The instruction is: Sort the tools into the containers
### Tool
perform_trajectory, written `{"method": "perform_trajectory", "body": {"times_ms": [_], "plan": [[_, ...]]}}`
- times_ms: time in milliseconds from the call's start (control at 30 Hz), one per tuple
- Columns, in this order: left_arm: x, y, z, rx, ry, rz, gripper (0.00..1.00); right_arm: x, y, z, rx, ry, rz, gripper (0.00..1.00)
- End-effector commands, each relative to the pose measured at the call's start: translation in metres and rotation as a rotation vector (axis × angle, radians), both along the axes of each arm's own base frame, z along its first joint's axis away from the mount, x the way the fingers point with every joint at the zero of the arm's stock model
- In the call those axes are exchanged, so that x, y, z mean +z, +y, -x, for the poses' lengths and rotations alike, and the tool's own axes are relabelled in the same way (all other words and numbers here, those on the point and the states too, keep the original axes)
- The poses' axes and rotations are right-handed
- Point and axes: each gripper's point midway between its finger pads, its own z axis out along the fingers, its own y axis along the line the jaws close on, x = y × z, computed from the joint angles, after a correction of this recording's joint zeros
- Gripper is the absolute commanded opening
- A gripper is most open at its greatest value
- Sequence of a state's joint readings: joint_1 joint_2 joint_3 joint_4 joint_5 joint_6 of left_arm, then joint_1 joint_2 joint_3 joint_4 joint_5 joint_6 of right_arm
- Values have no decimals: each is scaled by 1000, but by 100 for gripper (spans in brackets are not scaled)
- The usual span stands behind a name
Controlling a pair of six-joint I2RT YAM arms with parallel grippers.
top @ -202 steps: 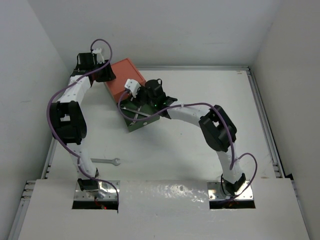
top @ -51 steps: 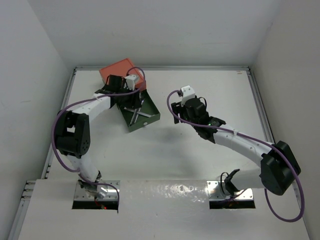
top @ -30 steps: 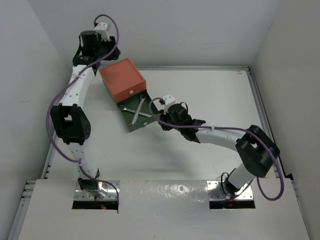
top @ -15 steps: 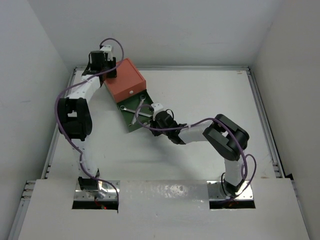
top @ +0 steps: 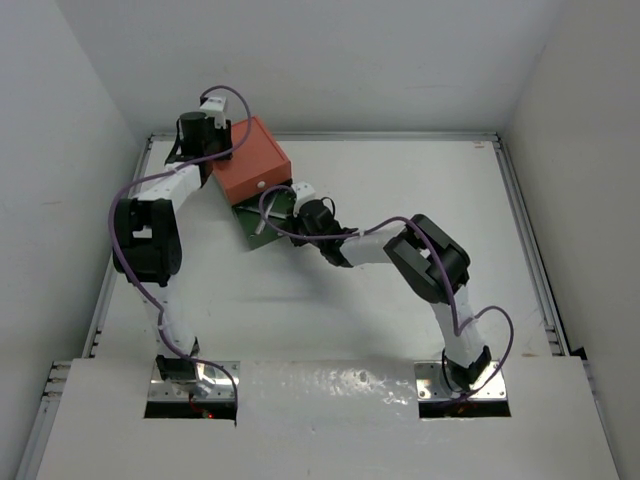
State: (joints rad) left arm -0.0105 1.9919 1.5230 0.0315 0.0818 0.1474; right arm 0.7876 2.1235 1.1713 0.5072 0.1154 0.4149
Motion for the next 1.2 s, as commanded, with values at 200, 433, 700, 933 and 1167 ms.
{"method": "perform_trajectory", "body": {"times_ms": [200,433,700,933,1167], "plan": [[-90,-7,48,-51,284,-24,33,40,9,-66,-34,-152,-85,5],[-97,-9,47,-83,288,-43,33,32,15,-93,-29,-206,-81,4],[-99,-17,40,-89,285,-9,33,31,42,-126,-150,-194,-292,2],[-104,-22,42,-112,294,-10,33,52,22,-154,-352,-241,-313,0],[-98,-23,37,-122,284,-20,34,54,39,-165,-366,-229,-382,0]]}}
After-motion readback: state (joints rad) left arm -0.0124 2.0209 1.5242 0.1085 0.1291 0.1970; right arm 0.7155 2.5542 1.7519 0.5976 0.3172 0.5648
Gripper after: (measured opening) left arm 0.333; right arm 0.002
